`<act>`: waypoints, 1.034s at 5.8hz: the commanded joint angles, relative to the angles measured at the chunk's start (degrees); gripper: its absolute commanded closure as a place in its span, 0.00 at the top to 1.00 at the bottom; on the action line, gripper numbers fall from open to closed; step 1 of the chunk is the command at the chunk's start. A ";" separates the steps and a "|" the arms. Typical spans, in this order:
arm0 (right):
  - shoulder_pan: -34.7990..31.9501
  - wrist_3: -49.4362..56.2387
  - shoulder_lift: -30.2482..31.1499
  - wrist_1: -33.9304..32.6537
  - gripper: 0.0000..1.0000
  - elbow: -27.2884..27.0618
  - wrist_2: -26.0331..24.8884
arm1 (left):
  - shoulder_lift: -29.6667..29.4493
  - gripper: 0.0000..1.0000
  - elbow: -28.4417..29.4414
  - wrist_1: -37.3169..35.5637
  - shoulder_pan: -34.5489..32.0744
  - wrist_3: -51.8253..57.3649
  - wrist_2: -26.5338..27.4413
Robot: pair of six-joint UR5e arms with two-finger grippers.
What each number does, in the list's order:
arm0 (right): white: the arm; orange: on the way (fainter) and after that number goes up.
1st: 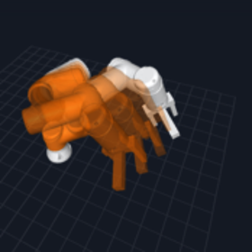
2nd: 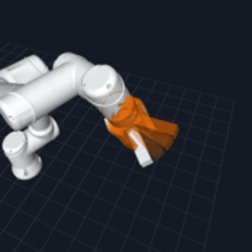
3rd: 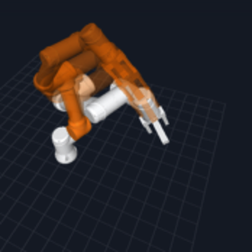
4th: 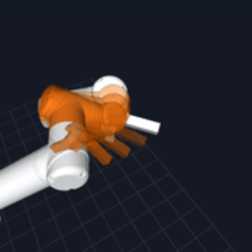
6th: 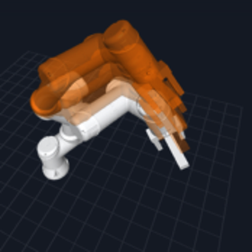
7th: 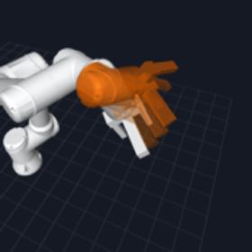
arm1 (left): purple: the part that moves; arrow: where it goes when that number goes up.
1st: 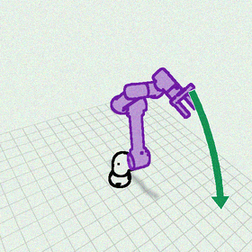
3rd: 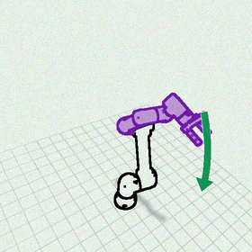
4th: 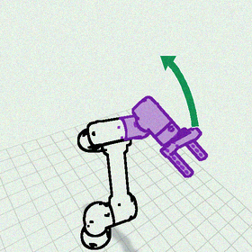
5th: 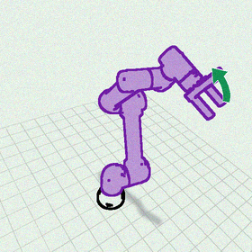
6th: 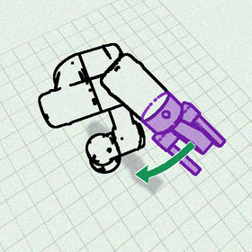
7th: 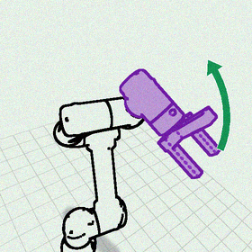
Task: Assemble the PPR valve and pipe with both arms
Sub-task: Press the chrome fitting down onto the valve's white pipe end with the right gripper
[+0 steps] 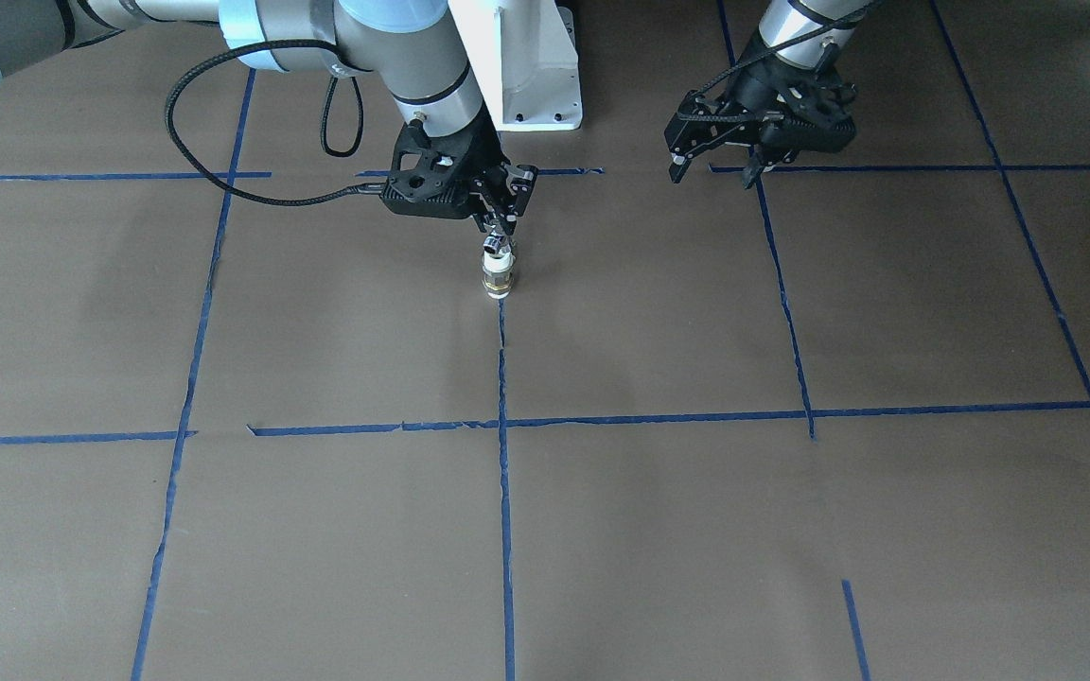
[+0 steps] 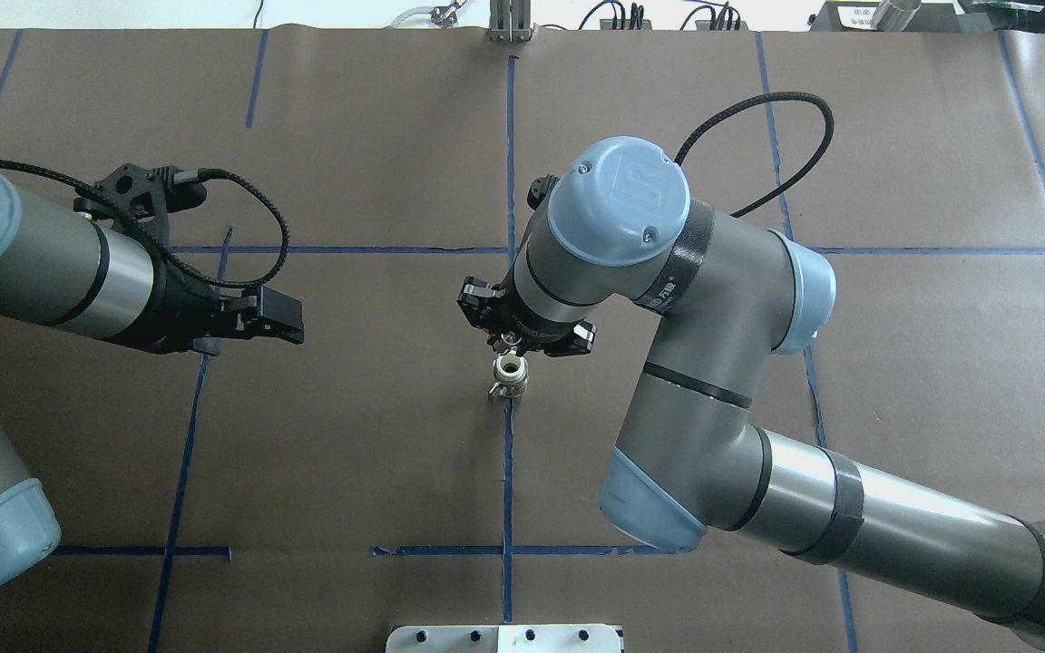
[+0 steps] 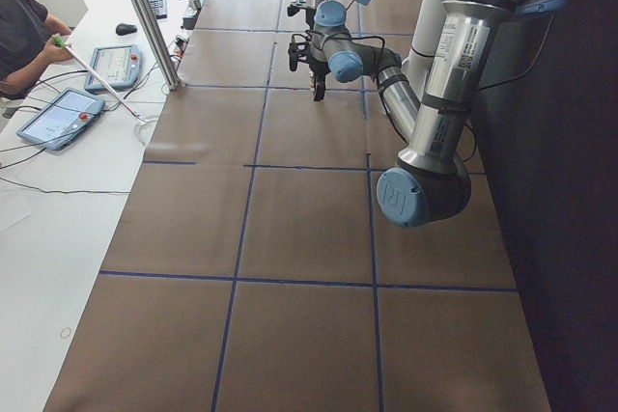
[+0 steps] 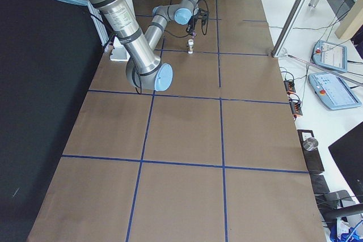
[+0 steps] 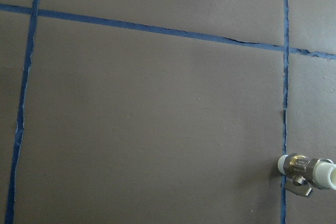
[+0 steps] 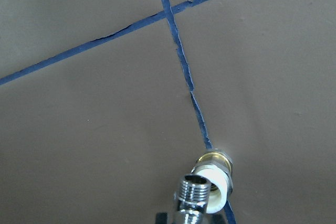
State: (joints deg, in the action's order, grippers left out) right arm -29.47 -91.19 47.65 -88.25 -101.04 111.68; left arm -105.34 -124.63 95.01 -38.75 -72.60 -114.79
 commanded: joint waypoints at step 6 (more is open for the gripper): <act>0.99 -0.04 0.69 -0.17 0.01 1.11 -0.15 | -0.04 0.96 -0.09 0.00 -0.01 0.00 0.00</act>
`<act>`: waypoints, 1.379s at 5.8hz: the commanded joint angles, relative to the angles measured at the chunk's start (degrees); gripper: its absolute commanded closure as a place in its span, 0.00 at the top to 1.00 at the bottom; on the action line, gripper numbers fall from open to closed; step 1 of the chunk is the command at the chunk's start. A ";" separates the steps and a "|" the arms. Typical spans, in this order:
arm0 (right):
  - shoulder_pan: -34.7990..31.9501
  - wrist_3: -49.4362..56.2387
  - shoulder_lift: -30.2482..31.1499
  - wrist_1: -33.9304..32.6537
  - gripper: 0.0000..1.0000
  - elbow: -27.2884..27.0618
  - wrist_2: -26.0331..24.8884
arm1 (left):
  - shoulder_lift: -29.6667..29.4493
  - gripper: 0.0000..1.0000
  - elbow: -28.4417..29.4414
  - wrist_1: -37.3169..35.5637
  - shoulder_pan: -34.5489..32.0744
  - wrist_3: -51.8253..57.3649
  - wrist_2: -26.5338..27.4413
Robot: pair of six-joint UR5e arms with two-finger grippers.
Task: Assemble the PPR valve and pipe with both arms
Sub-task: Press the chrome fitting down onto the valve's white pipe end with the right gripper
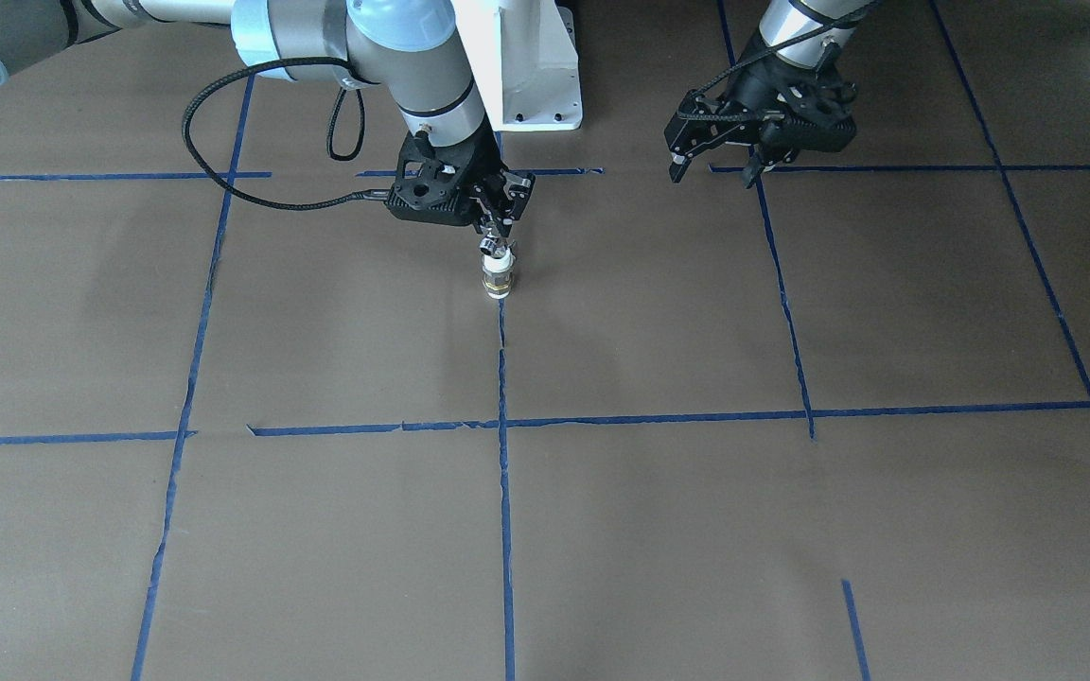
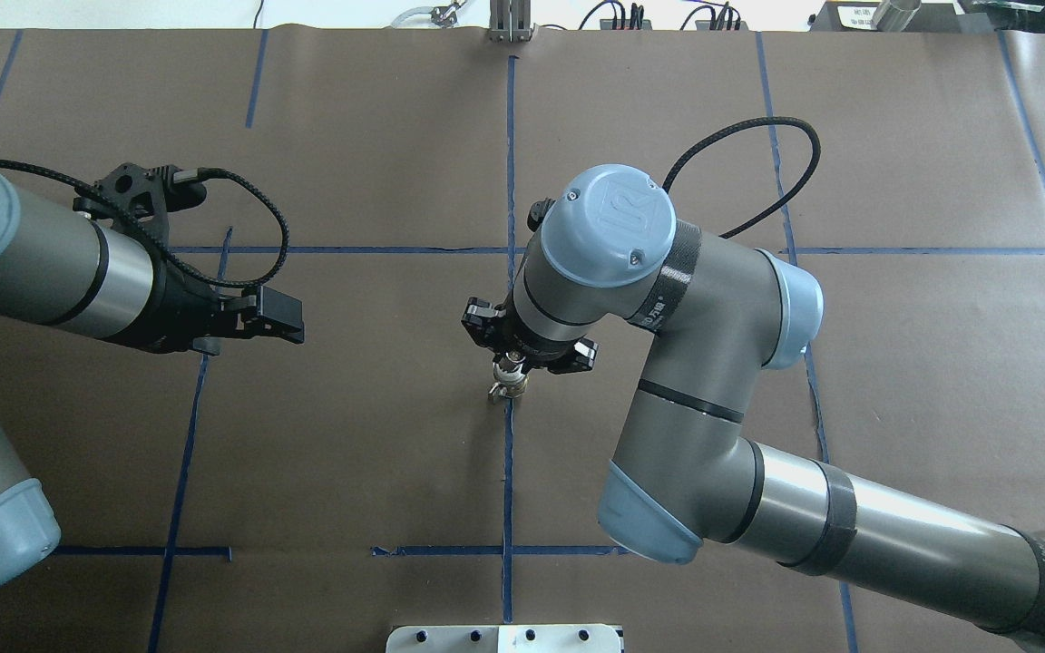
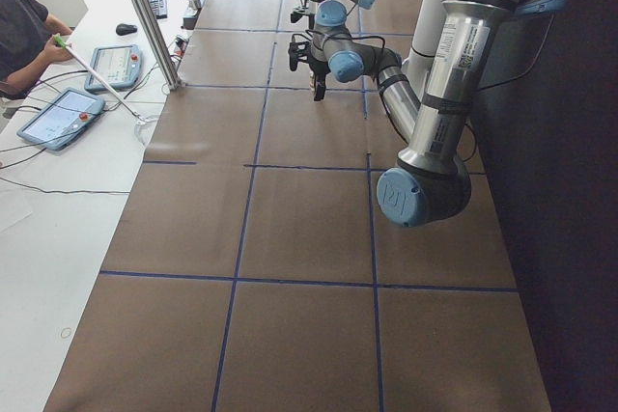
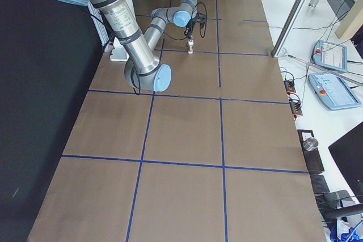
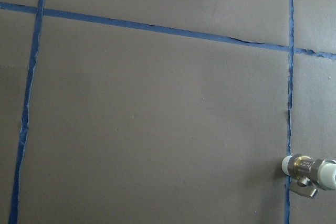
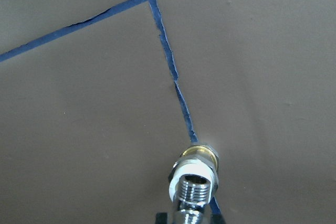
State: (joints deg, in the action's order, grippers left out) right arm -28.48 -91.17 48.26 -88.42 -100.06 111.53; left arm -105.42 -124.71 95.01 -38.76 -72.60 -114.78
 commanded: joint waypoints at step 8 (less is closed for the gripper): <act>0.00 0.12 -0.09 0.44 0.97 1.27 0.00 | 0.57 0.96 -1.94 -0.09 0.00 -0.18 -0.18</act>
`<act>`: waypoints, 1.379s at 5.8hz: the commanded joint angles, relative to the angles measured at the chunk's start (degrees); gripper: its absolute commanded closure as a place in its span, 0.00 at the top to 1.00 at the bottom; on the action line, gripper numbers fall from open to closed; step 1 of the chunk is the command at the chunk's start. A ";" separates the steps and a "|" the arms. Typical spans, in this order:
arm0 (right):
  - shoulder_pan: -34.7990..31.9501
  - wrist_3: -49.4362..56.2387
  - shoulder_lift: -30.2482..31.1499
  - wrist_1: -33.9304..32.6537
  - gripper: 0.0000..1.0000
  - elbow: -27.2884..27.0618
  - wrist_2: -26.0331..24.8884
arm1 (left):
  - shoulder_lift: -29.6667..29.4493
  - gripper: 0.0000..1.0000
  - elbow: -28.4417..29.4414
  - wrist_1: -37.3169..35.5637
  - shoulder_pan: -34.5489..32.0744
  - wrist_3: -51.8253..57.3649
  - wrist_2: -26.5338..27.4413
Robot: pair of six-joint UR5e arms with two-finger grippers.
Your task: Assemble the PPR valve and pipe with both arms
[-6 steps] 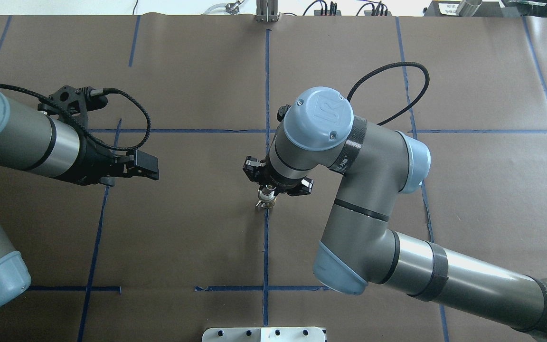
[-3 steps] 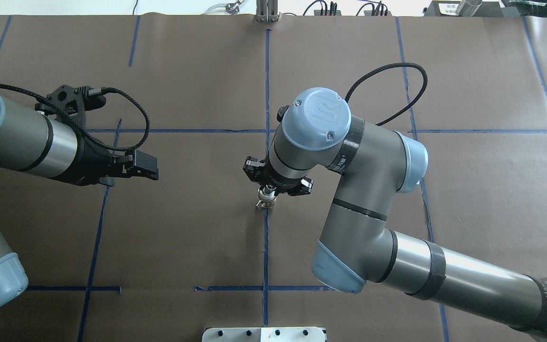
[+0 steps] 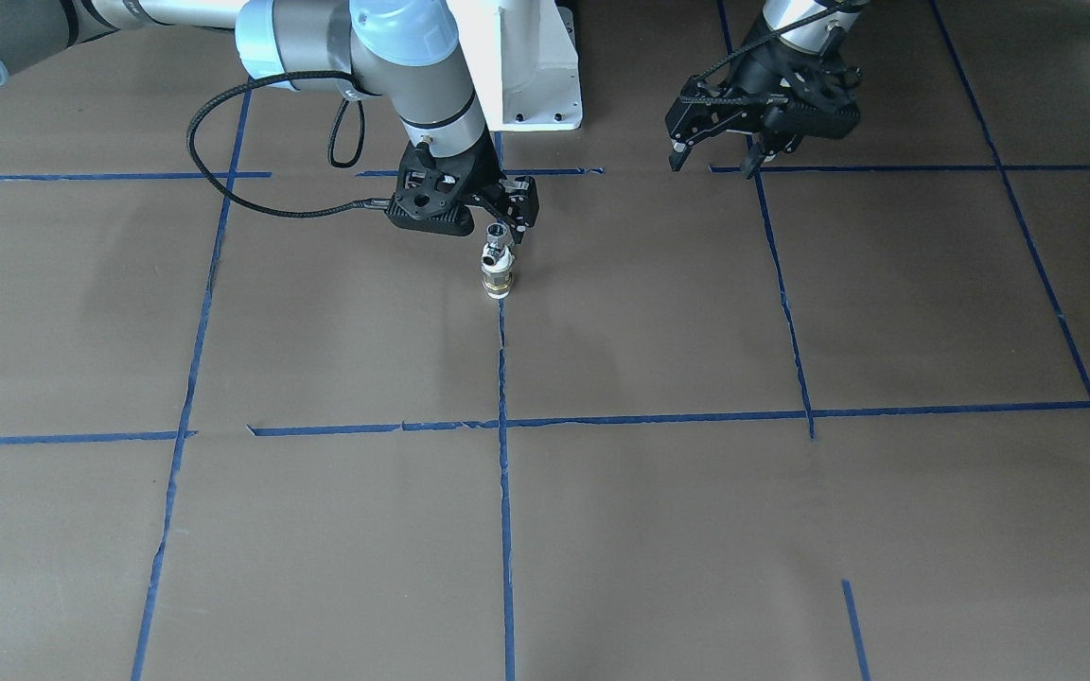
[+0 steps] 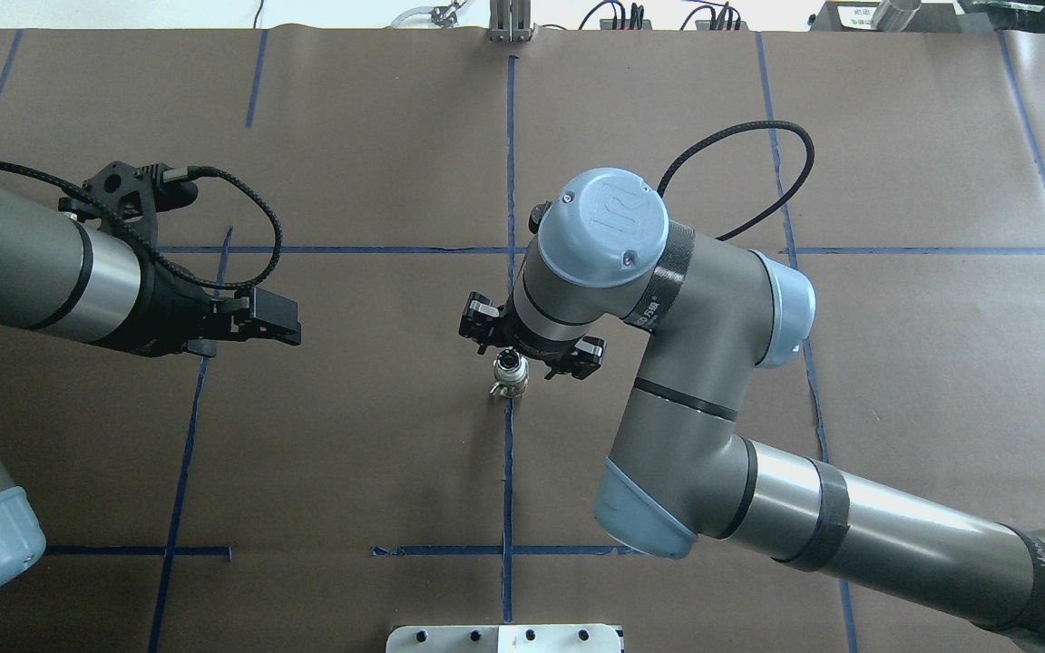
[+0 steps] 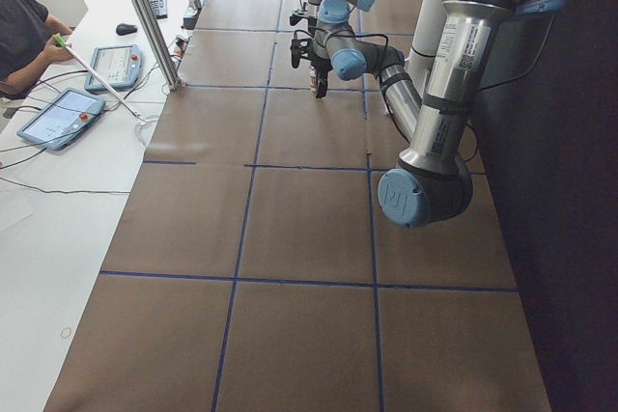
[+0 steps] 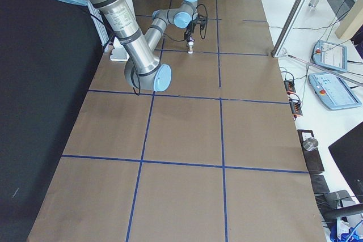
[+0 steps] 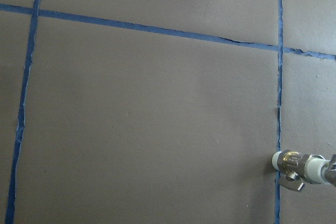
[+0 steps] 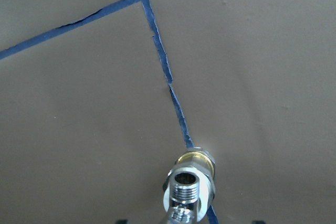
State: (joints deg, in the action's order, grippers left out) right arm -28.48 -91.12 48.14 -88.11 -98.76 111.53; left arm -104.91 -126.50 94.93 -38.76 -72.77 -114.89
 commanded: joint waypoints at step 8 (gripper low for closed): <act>-44.29 62.32 52.56 14.03 1.00 -12.29 25.56 | 22.81 1.00 11.57 -0.09 -31.39 67.89 -18.69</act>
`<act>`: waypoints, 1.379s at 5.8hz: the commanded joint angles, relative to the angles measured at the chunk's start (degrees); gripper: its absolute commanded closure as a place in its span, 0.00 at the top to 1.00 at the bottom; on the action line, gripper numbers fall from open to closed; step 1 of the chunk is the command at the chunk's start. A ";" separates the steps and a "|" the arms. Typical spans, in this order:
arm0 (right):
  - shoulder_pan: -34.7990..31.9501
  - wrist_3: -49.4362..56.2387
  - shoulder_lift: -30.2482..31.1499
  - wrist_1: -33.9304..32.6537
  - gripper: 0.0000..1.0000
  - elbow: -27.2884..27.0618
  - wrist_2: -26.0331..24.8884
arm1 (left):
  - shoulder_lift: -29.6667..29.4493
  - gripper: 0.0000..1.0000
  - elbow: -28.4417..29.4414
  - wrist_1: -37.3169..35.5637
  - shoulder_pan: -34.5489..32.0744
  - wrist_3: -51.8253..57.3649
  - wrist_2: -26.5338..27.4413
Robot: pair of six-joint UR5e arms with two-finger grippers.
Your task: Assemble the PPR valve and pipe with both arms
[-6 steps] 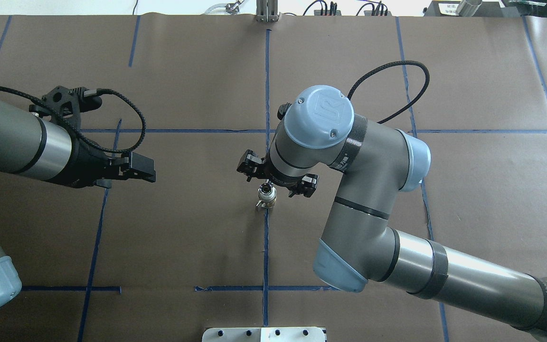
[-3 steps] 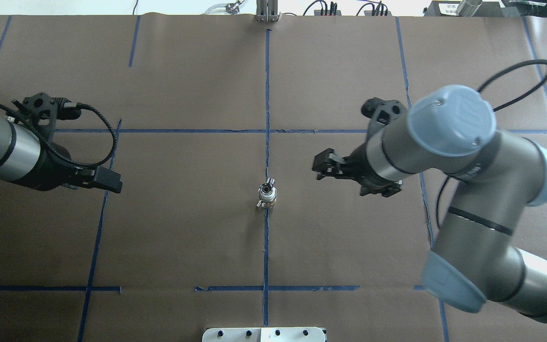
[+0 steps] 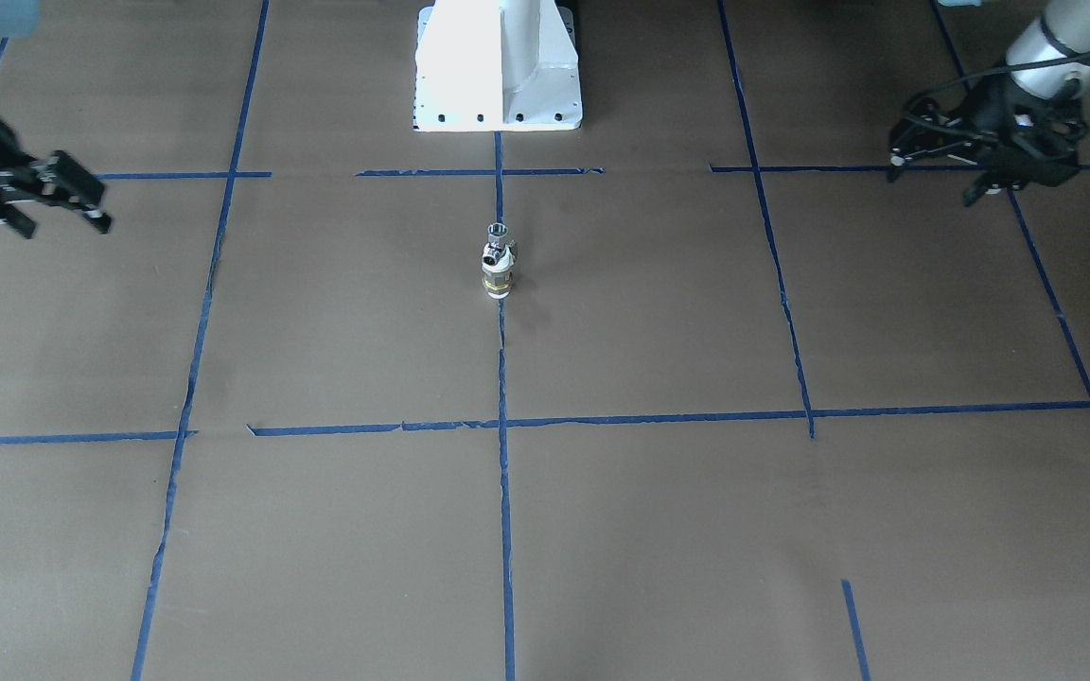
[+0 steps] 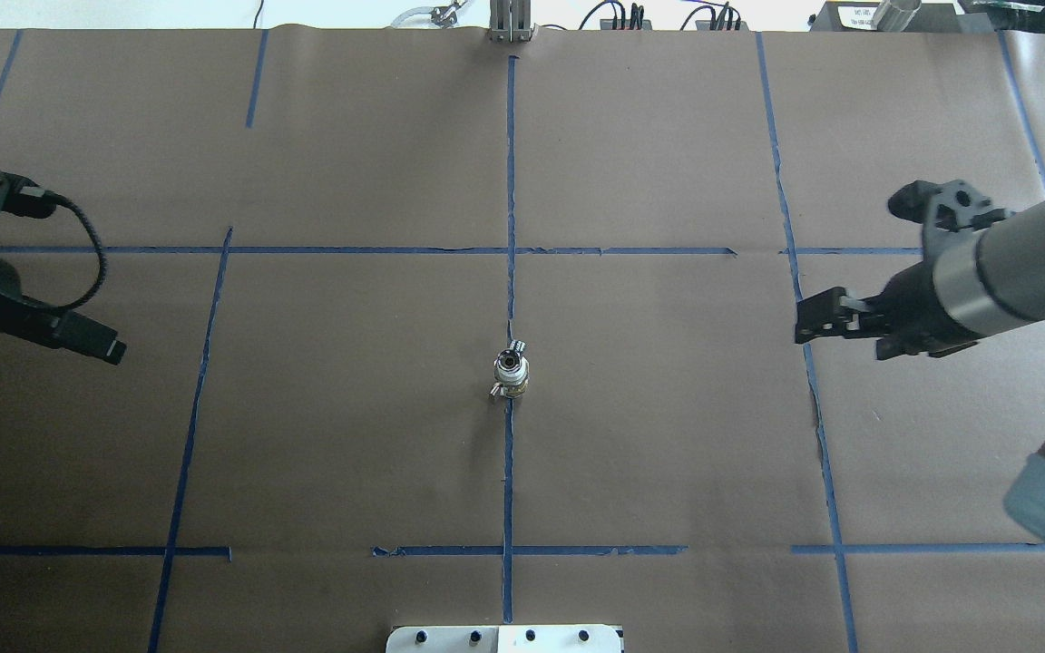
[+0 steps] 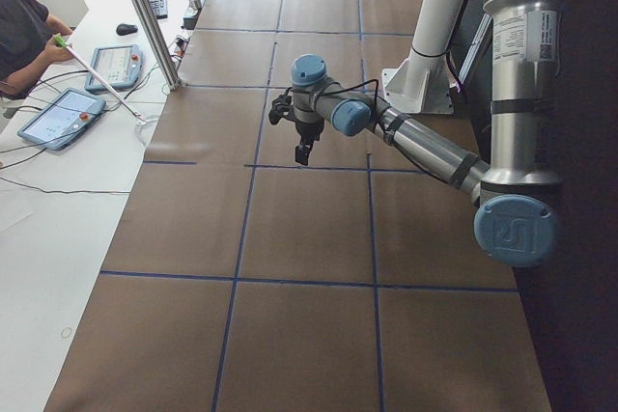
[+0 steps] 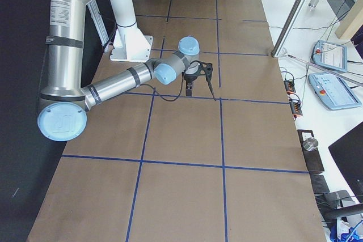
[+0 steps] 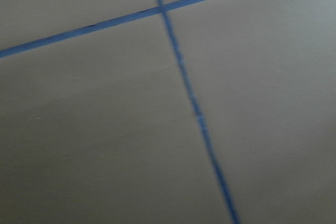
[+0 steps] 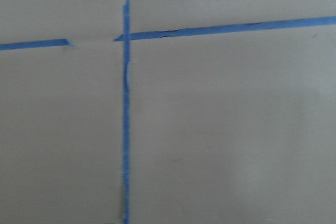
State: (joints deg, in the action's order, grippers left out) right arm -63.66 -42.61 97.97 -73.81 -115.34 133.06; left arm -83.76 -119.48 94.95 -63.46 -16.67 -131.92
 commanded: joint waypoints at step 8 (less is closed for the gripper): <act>-23.71 54.56 -0.33 -24.28 1.00 12.60 0.53 | -2.90 1.00 17.08 -23.59 -25.40 31.44 -6.51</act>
State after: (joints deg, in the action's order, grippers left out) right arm -87.33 11.83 97.23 -98.06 -102.45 133.31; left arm -86.14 -102.61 70.95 -88.82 15.01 -138.48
